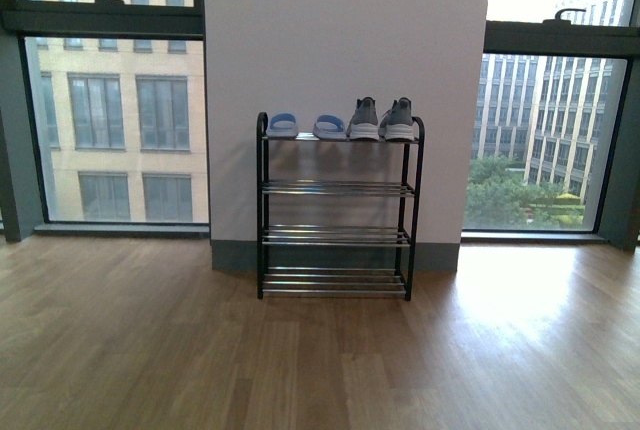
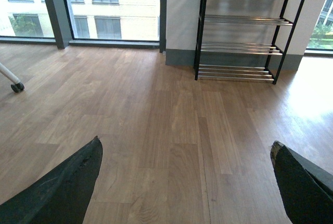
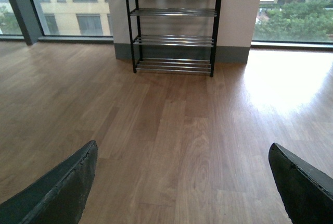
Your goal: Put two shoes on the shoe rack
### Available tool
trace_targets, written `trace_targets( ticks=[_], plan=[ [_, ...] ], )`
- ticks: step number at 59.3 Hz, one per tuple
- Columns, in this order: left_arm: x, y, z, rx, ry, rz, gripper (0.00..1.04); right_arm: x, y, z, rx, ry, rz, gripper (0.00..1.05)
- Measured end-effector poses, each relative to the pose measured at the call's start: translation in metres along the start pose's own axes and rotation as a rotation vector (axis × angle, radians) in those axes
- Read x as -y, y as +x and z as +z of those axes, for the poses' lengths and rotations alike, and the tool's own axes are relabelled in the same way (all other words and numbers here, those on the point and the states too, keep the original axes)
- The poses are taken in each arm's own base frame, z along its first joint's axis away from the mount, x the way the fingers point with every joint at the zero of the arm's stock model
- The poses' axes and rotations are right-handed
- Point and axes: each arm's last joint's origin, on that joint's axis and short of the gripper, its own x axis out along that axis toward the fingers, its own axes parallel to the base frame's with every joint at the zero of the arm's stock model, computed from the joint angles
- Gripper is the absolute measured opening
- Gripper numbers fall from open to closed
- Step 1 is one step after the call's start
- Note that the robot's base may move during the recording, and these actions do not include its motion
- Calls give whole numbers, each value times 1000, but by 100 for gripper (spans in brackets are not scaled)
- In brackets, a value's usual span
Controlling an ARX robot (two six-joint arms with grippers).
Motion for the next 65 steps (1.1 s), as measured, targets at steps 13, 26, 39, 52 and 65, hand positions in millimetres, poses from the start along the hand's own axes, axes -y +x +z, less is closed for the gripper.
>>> trace_targets(
  ticks=[13,26,39,52,65],
  plan=[
    [0,0,0,0,0,0,95,0,0,0,0,0,0,95],
    [0,0,0,0,0,0,95,0,0,0,0,0,0,95],
    [0,0,0,0,0,0,95,0,0,0,0,0,0,95],
    [0,0,0,0,0,0,95,0,0,0,0,0,0,95],
    [0,0,0,0,0,0,95,0,0,0,0,0,0,95]
  ],
)
